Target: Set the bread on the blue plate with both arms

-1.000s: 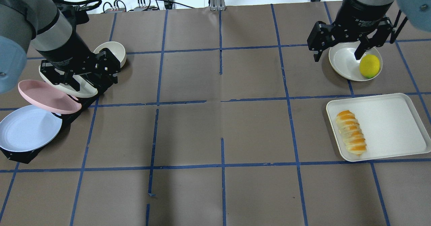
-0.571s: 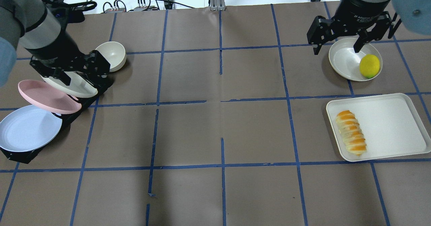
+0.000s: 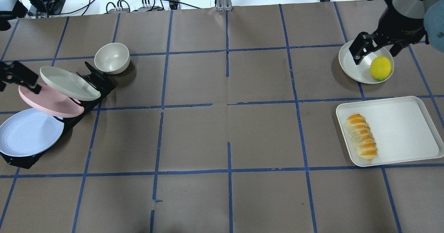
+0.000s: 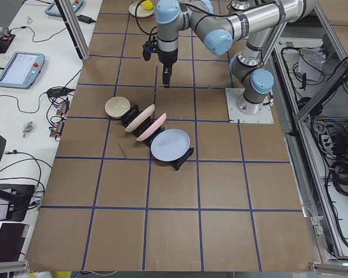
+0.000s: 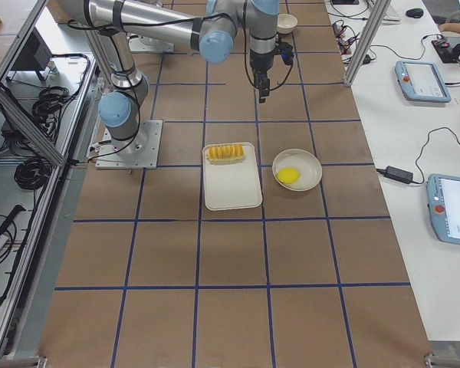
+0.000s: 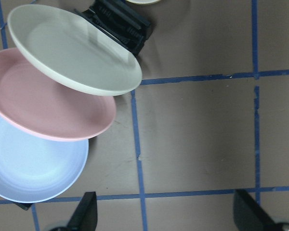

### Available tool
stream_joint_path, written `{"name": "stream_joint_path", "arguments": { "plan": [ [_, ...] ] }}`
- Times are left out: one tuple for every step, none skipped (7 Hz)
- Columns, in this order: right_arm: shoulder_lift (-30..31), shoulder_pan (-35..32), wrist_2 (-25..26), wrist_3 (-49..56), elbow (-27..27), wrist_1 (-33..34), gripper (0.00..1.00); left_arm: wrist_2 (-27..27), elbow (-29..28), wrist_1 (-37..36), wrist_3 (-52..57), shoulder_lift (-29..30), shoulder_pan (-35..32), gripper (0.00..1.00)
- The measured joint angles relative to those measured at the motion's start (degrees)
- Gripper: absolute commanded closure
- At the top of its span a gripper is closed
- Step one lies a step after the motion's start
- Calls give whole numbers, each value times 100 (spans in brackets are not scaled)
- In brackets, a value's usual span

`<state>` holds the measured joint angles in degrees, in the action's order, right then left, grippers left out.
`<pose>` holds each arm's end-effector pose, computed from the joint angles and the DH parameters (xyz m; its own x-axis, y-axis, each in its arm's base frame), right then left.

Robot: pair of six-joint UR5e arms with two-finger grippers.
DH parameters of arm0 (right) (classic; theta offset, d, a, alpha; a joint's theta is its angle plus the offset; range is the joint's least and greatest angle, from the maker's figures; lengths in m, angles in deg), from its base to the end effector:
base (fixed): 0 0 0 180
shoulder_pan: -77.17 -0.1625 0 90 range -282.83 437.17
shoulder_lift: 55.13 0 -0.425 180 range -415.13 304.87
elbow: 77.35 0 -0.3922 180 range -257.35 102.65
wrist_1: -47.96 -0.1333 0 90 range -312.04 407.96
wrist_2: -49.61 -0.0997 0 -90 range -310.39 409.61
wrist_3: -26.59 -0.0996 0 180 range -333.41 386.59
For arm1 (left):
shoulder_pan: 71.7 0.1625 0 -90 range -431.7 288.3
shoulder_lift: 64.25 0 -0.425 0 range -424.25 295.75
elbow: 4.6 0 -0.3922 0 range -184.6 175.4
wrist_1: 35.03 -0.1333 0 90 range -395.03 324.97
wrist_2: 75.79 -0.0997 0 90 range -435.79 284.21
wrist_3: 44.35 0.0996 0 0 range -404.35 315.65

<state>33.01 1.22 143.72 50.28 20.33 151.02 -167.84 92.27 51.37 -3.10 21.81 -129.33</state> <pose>-0.0005 -0.5217 0.4292 -0.9824 -0.1634 0.0902 -0.1664 0.9857 -0.0275 0.1385 -0.4608 0.4681 -0.9874 0.1543 -0.0346 0.1539 0.9880 0.0148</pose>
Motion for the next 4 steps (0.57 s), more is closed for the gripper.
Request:
{"name": "stream_joint_path", "arguments": {
  "plan": [
    [-2, 189, -23, 241, 358, 271, 2, 7, -21, -21, 1135, 14, 656, 0],
    [-2, 265, -27, 319, 746, 577, 2, 27, -41, -37, 1937, 30, 1183, 0],
    [16, 296, -23, 320, 1187, 882, 2, 71, -56, -37, 2360, 11, 1446, 0],
    [45, 310, -17, 280, 1653, 1176, 3, 181, -87, -37, 2639, -22, 1517, 0]
  ]
}}
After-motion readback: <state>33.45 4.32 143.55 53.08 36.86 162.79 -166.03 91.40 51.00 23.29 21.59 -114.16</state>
